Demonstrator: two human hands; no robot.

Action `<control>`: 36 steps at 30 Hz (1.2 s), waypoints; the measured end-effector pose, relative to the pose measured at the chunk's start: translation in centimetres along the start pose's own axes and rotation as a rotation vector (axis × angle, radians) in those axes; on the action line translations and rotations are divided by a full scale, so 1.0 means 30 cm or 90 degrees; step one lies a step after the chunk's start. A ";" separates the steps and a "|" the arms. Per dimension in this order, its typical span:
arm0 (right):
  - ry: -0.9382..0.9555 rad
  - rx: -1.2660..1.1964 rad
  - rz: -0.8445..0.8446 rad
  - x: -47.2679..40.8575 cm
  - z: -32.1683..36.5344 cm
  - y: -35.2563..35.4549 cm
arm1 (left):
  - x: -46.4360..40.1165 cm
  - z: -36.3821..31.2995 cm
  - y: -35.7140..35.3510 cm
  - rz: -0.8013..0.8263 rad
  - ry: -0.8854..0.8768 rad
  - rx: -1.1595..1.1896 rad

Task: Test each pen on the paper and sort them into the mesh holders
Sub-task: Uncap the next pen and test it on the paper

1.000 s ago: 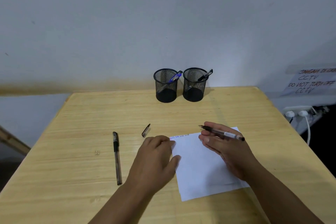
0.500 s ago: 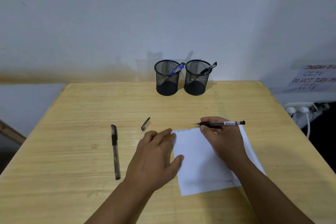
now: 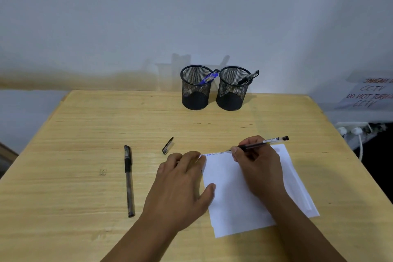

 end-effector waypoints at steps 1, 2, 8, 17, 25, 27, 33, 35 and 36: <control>0.000 -0.005 -0.008 0.001 0.000 0.002 | -0.001 0.000 0.001 0.001 0.004 0.001; 0.000 -0.006 -0.014 0.000 0.000 0.004 | -0.002 0.000 0.001 0.002 0.007 0.004; -0.004 0.019 0.019 -0.031 0.002 0.006 | -0.009 0.000 0.003 0.005 0.002 0.012; 0.032 -0.004 -0.012 -0.015 0.005 0.000 | -0.009 -0.004 0.007 0.002 0.005 0.023; 0.040 0.028 -0.014 -0.018 0.003 -0.003 | -0.010 -0.002 0.010 0.007 0.010 0.023; 0.043 0.035 -0.016 -0.019 0.002 -0.005 | -0.010 -0.001 0.009 0.008 0.012 0.019; 0.059 0.064 -0.016 -0.017 0.006 -0.010 | -0.010 -0.001 0.010 0.015 0.016 0.017; 0.059 0.059 -0.012 -0.017 0.006 -0.010 | -0.010 -0.001 0.010 0.012 0.017 0.014; 0.059 0.058 -0.012 -0.018 0.005 -0.010 | -0.010 -0.001 0.011 0.011 0.018 0.014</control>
Point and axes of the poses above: each hand's wrist, its own x-axis away from the middle knuckle, its own y-axis out of the back of the hand, z = x × y, the point moved 6 cm from there along -x, towards the middle knuckle, and after that the axes turned 7 degrees about z, right-handed, at the moved point
